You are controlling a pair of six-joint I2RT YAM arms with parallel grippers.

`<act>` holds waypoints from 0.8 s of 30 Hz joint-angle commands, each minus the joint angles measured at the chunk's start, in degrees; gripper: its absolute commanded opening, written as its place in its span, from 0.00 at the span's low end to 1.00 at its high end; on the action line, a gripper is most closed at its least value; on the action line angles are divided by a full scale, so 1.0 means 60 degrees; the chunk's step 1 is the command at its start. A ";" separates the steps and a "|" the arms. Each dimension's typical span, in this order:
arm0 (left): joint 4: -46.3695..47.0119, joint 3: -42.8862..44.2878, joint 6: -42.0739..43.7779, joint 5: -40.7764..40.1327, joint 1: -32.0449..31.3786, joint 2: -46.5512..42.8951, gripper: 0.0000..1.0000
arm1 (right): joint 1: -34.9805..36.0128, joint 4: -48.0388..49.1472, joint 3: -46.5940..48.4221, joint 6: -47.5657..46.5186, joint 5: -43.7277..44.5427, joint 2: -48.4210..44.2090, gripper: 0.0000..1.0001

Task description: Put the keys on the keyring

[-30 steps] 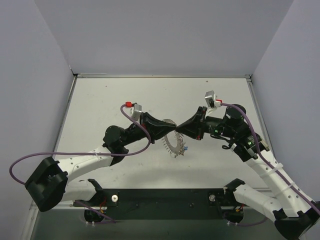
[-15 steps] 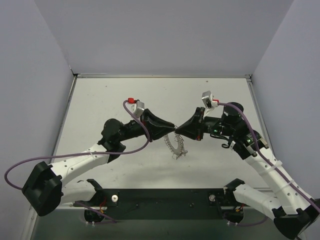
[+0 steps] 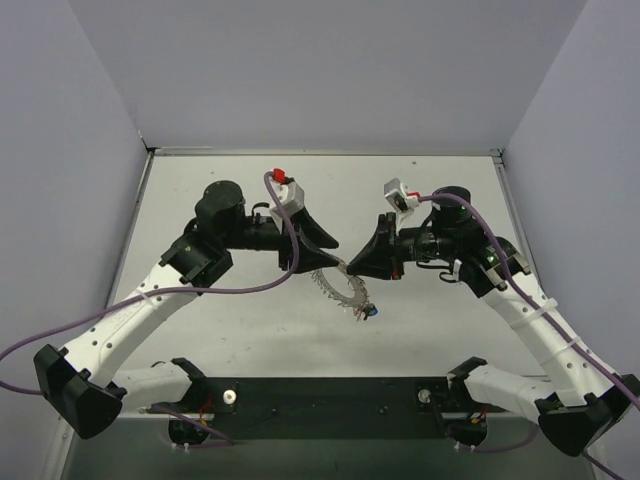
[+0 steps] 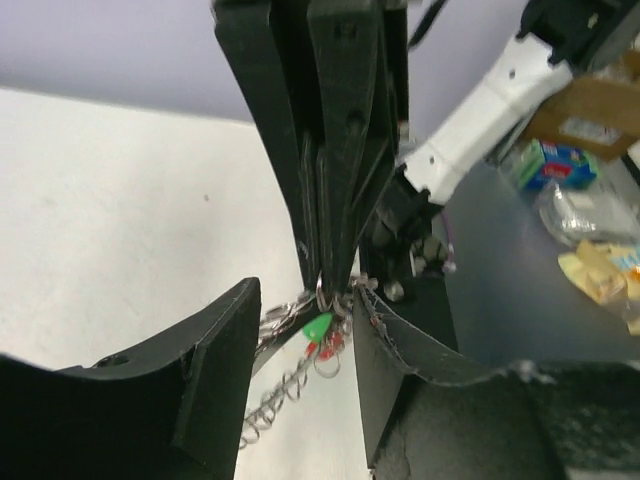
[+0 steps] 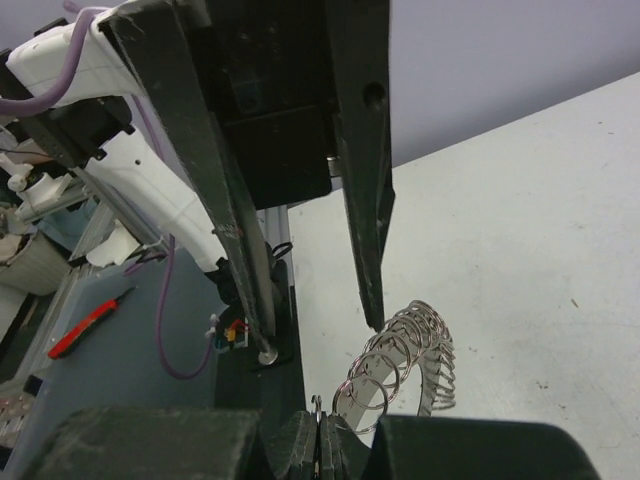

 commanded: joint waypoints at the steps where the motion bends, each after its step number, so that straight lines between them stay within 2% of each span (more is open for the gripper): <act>1: -0.3946 0.1225 0.2239 0.1167 0.0019 0.0648 0.50 | 0.0043 -0.0227 0.0740 -0.0883 -0.1144 0.0212 0.00; 4: -0.4739 0.1637 0.2782 0.1357 0.0004 0.0957 0.45 | 0.0190 -0.0315 0.0741 -0.0956 -0.1130 0.0300 0.00; 11: -0.4857 0.1769 0.2988 0.1271 -0.0156 0.1045 0.41 | 0.0307 -0.0491 0.0740 -0.1015 -0.0910 0.0446 0.00; 14: -0.4465 0.1711 0.2857 0.0993 -0.0200 0.0899 0.42 | 0.0336 -0.0491 0.0741 -0.1015 -0.0866 0.0520 0.00; 17: -0.4112 0.1593 0.2652 0.0773 -0.0201 0.0679 0.48 | 0.0337 -0.0492 0.0711 -0.1015 -0.0823 0.0564 0.00; 24: -0.4125 0.1667 0.2724 0.0582 -0.0230 0.0592 0.49 | 0.0366 -0.0506 0.0711 -0.1015 -0.0793 0.0667 0.00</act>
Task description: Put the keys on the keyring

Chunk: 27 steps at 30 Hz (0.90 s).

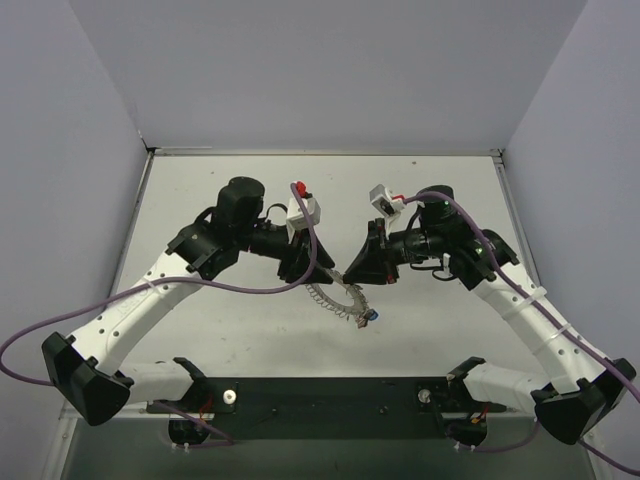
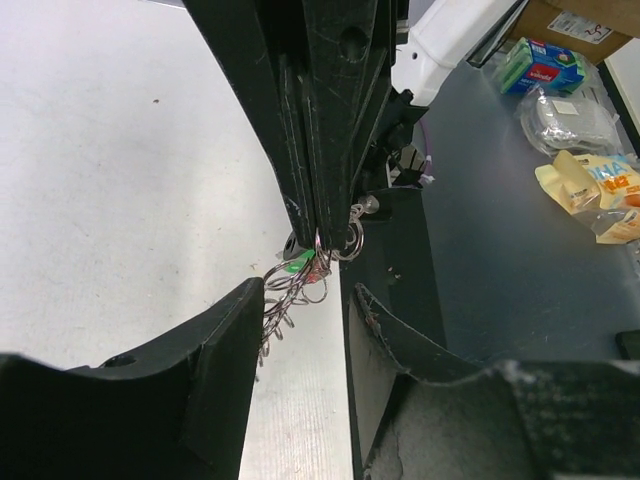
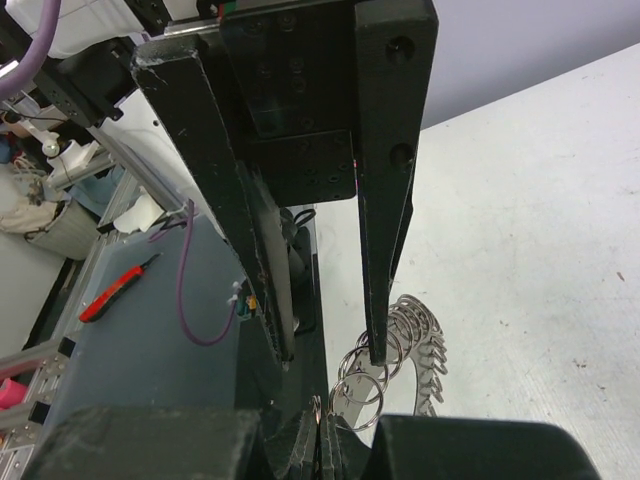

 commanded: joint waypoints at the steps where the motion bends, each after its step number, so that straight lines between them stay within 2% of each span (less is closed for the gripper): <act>1: 0.0439 0.0294 0.0076 -0.0176 -0.0091 -0.0334 0.53 | 0.0089 0.0496 0.0343 -0.0246 -0.0330 0.0073 0.00; 3: 0.0746 0.0147 -0.0113 -0.0264 -0.0121 -0.0509 0.56 | 0.0075 0.0481 0.0343 -0.0246 -0.0316 0.0088 0.00; 9: 0.1172 -0.0015 -0.0246 -0.0411 -0.0150 -0.0657 0.56 | 0.0104 0.0496 0.0343 -0.0261 -0.0301 0.0132 0.00; 14: 0.0588 0.0263 0.0105 -0.0863 -0.0530 -0.0335 0.50 | 0.0104 0.0496 0.0358 -0.0247 -0.0184 0.0102 0.00; 23: -0.0379 0.0893 0.0983 -0.1963 -0.1205 0.0266 0.48 | 0.0104 0.0496 0.0329 -0.0246 -0.0038 0.0044 0.00; 27: -0.0906 0.1157 0.1277 -0.2227 -0.1409 0.0573 0.43 | 0.0089 0.0496 0.0329 -0.0246 0.0065 -0.0059 0.00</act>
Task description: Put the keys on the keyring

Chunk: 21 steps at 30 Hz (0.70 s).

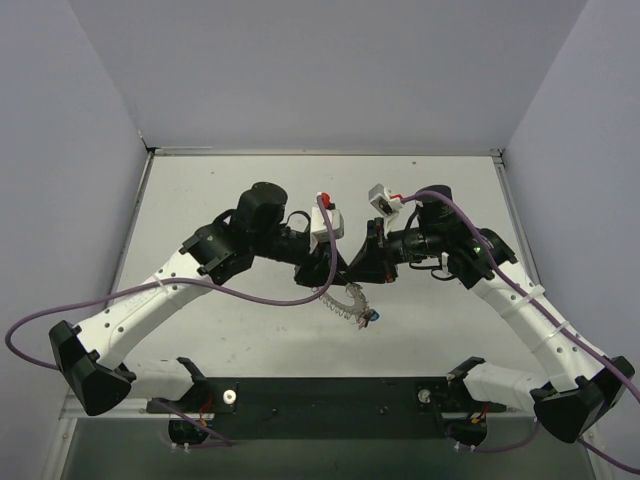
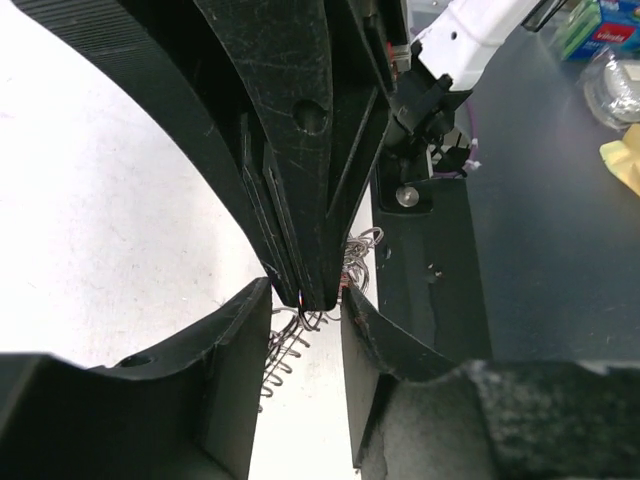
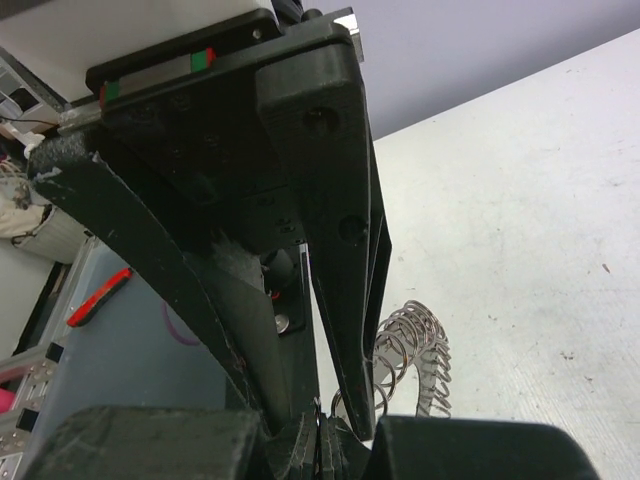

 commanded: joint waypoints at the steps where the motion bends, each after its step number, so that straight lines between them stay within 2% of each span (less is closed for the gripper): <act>1: -0.0616 0.0654 0.0563 -0.0431 -0.0179 0.0264 0.42 | 0.0053 0.0510 0.0329 -0.0235 -0.0172 -0.0201 0.00; 6: -0.0967 0.0699 0.0827 -0.0709 -0.0193 0.0279 0.42 | 0.0053 0.0539 0.0285 -0.0235 -0.0142 -0.0245 0.00; 15: -0.0646 0.0450 0.0783 -0.0652 -0.0149 -0.0131 0.42 | 0.0038 0.0525 0.0285 -0.0265 -0.0142 -0.0245 0.00; 21: -0.0748 0.0450 0.0827 -0.0505 -0.0120 -0.0087 0.30 | 0.0038 0.0569 0.0256 -0.0265 -0.0128 -0.0289 0.00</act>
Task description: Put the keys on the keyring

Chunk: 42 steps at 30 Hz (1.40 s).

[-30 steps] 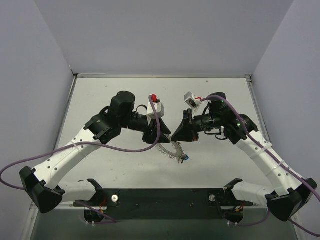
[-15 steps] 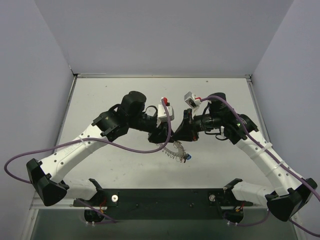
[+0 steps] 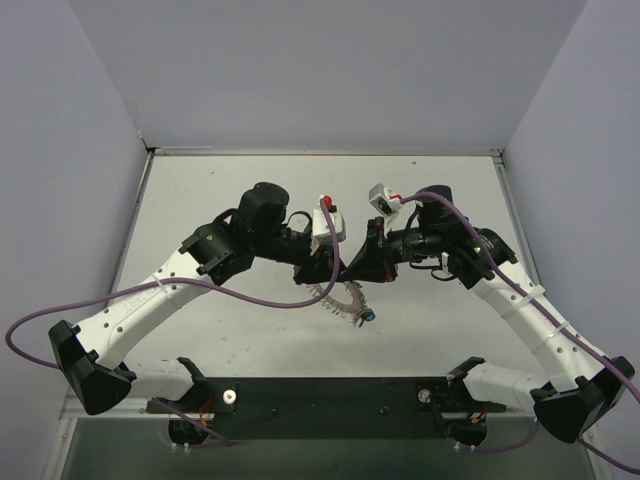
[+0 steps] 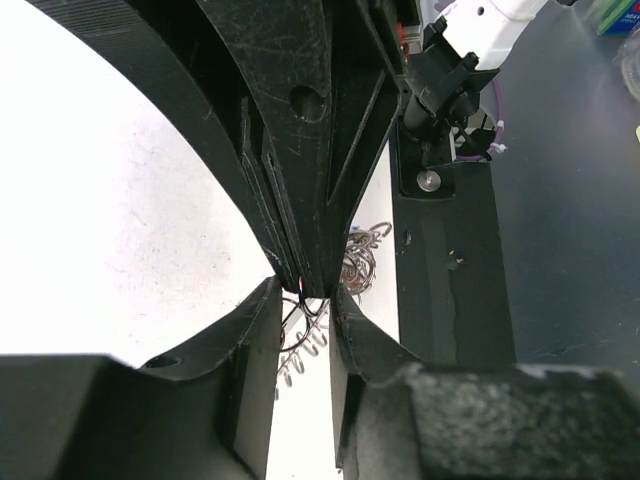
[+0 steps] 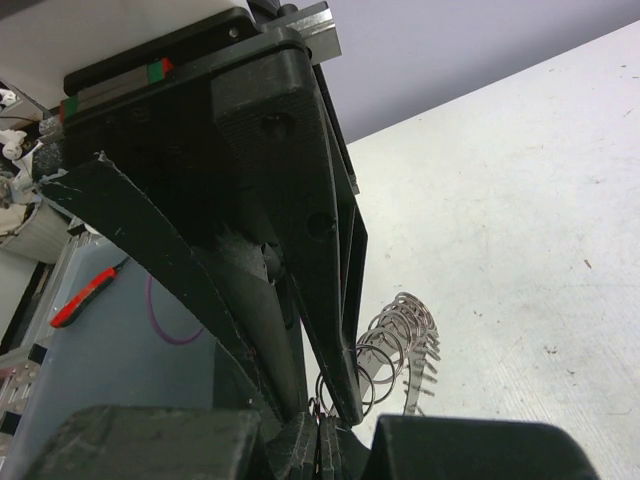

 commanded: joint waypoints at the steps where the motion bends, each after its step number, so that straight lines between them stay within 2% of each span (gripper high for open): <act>1: -0.0176 0.0169 0.0233 0.0089 0.0051 -0.0193 0.28 | 0.0042 0.0609 0.0241 -0.0170 -0.0401 -0.0311 0.00; 3: -0.0162 0.0111 0.0263 0.0060 0.0066 -0.0163 0.25 | 0.0042 0.0623 0.0241 -0.0185 -0.0371 -0.0325 0.00; 8: -0.0205 0.0067 0.0336 0.0176 0.0095 -0.0032 0.25 | 0.0042 0.0653 0.0226 -0.0170 -0.0342 -0.0398 0.00; 9: -0.0220 0.0052 0.0365 0.0162 0.0124 -0.0032 0.27 | 0.0042 0.0653 0.0226 -0.0170 -0.0342 -0.0399 0.00; 10: -0.0249 0.0052 0.0394 0.0162 0.0139 -0.0032 0.36 | 0.0027 0.0653 0.0212 -0.0185 -0.0342 -0.0399 0.00; 12: -0.0235 0.0008 0.0424 0.0133 0.0183 -0.0105 0.42 | 0.0042 0.0667 0.0211 -0.0170 -0.0342 -0.0399 0.00; 17: -0.0001 -0.0124 0.0365 0.0221 0.0256 -0.0237 0.43 | 0.0013 0.0711 0.0197 -0.0170 -0.0342 -0.0384 0.00; 19: -0.0030 -0.0109 0.0380 0.0235 0.0271 -0.0193 0.40 | 0.0027 0.0726 0.0182 -0.0170 -0.0371 -0.0384 0.00; 20: -0.0030 -0.0124 0.0394 0.0322 0.0285 -0.0178 0.36 | 0.0027 0.0741 0.0168 -0.0170 -0.0371 -0.0384 0.00; 21: -0.0015 -0.0124 0.0380 0.0338 0.0300 -0.0178 0.28 | 0.0013 0.0741 0.0182 -0.0170 -0.0386 -0.0370 0.00; 24: 0.0087 -0.0138 0.0307 0.0528 0.0315 -0.0076 0.20 | 0.0012 0.0770 0.0168 -0.0141 -0.0430 -0.0369 0.00; 27: 0.0204 -0.0138 0.0190 0.0660 0.0315 -0.0003 0.20 | 0.0012 0.0770 0.0153 -0.0126 -0.0459 -0.0355 0.00; 31: 0.0511 -0.0182 -0.0044 0.0880 0.0315 -0.0002 0.30 | 0.0012 0.0755 0.0153 -0.0111 -0.0459 -0.0311 0.00; 35: 0.0979 -0.0285 -0.0352 0.1040 0.0315 -0.0061 0.30 | 0.0012 0.0770 0.0138 -0.0097 -0.0459 -0.0253 0.00; 37: 0.1156 -0.0328 -0.0542 0.1172 0.0315 -0.0061 0.23 | 0.0012 0.0770 0.0138 -0.0097 -0.0474 -0.0238 0.00; 38: 0.1360 -0.0358 -0.0616 0.1274 0.0315 -0.0046 0.06 | 0.0012 0.0770 0.0167 -0.0097 -0.0488 -0.0209 0.00; 39: 0.1478 -0.0402 -0.0703 0.1348 0.0315 -0.0032 0.00 | 0.0012 0.0770 0.0153 -0.0097 -0.0489 -0.0208 0.00; 42: 0.2063 -0.0708 -0.1157 0.1421 0.0315 -0.0032 0.00 | 0.0012 0.0785 0.0167 -0.0053 -0.0415 -0.0208 0.00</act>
